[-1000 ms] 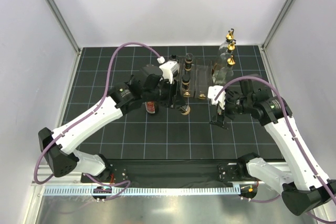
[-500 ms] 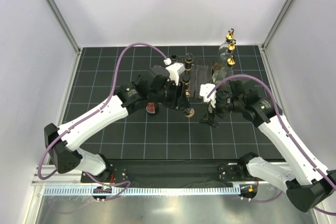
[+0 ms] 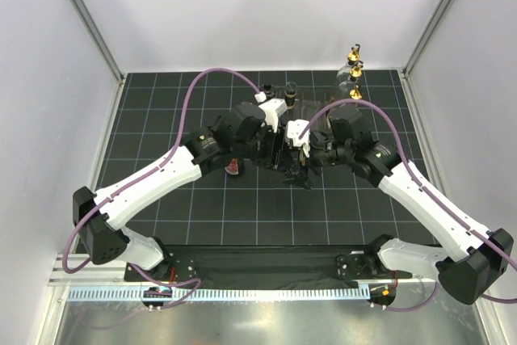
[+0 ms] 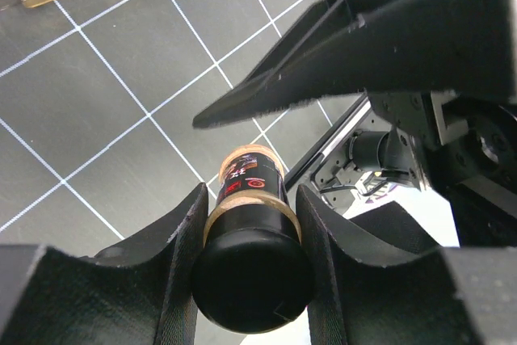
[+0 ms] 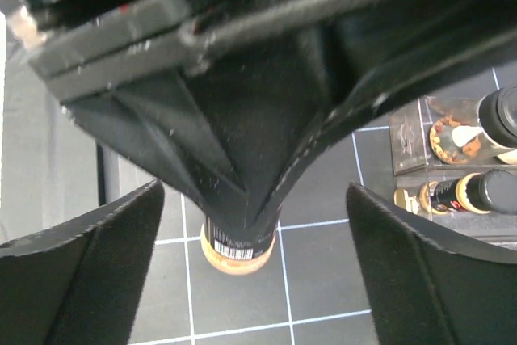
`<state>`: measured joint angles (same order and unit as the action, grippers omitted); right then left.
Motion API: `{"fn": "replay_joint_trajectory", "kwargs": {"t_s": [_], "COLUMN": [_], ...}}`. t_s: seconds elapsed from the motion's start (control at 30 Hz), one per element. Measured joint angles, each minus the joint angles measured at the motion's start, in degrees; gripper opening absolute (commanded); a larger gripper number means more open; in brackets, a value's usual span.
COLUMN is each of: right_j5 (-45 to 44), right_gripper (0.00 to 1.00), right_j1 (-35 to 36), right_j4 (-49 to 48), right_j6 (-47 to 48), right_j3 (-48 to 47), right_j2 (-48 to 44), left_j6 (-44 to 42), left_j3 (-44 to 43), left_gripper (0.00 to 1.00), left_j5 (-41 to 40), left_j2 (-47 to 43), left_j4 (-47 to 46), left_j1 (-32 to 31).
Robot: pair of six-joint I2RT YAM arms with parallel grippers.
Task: Organize the condiment bottles
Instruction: Place the bottle in the storage box.
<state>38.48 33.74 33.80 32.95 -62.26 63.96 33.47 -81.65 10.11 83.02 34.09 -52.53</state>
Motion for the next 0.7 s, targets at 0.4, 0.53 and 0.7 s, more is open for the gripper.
{"fn": "replay_joint_trajectory", "kwargs": {"t_s": [0.4, 0.53, 0.7], "right_j5": [-0.6, -0.1, 0.5], "right_gripper": [0.35, 0.15, 0.04], "right_j1": [1.7, 1.5, 1.4], "right_j4": [-2.6, -2.6, -3.5], "right_j6": [-3.3, -3.8, -4.3], "right_j3": [0.0, 0.1, 0.7], "right_j2": [1.8, 2.0, 1.8], "left_j6": [2.7, 3.6, 3.8], "left_j3": [-0.1, -0.1, 0.1], "left_gripper": [0.02, 0.16, 0.37], "left_j5": [-0.3, -0.5, -0.7], "left_j2": [-0.1, -0.2, -0.5], "left_j4": [-0.8, -0.8, -0.7], "left_j1": [0.6, 0.7, 0.7]}}
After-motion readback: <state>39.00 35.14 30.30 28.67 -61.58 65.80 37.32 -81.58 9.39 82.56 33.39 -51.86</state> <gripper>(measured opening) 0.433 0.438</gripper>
